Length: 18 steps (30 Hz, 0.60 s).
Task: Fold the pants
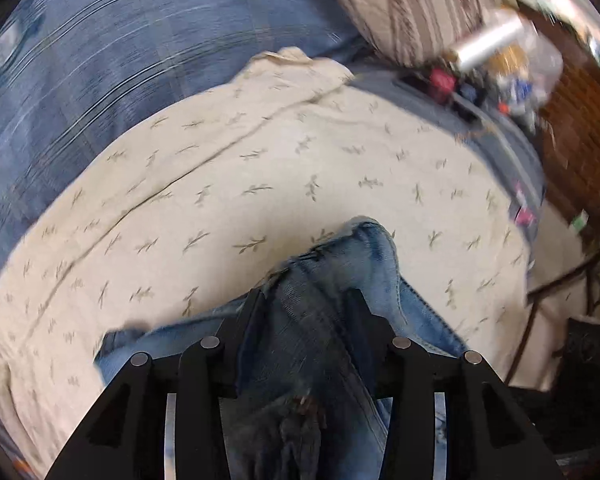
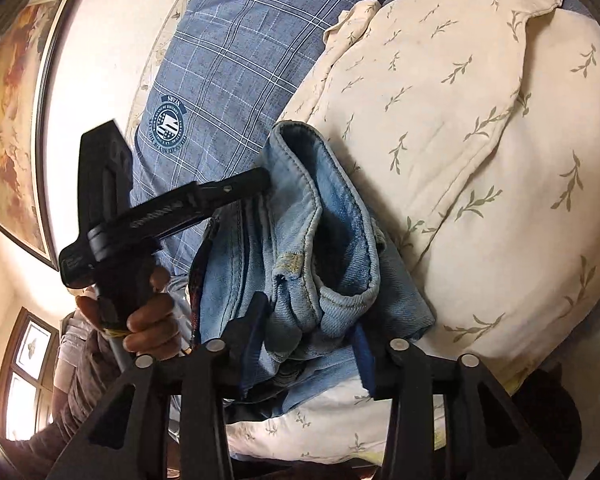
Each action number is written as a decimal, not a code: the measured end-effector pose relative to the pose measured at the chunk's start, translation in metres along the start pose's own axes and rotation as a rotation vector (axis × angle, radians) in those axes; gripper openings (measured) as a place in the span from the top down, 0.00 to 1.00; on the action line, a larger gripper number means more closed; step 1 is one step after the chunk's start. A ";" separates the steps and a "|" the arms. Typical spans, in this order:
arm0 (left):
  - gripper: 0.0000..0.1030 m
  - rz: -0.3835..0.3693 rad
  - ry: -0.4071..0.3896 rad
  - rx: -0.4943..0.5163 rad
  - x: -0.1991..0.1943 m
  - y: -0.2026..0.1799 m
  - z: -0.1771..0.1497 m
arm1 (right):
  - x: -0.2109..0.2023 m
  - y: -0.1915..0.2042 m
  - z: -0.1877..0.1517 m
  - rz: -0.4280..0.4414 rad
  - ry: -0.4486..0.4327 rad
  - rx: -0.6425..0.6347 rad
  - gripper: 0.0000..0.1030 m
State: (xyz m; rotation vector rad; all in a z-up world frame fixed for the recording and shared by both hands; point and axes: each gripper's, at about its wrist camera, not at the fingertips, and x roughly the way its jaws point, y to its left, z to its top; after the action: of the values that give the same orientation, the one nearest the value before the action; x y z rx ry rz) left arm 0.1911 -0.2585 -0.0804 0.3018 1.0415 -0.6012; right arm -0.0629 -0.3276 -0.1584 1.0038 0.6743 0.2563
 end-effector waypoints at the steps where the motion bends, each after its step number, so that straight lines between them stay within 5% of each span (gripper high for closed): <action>1: 0.59 -0.010 -0.009 -0.037 -0.009 0.007 -0.001 | -0.001 0.001 0.001 -0.002 0.000 0.005 0.53; 8: 0.53 -0.046 -0.022 -0.345 -0.061 0.079 -0.073 | -0.039 0.015 0.015 -0.067 -0.134 -0.008 0.37; 14: 0.53 -0.221 0.057 -0.624 -0.044 0.115 -0.134 | 0.001 0.052 0.047 -0.083 -0.044 -0.140 0.33; 18: 0.53 -0.205 0.046 -0.657 -0.041 0.114 -0.136 | 0.039 0.068 0.066 -0.129 0.002 -0.225 0.33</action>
State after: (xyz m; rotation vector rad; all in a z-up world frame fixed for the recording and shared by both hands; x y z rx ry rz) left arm 0.1465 -0.0854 -0.1156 -0.3717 1.2623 -0.4043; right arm 0.0154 -0.3178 -0.0936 0.7419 0.6927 0.2143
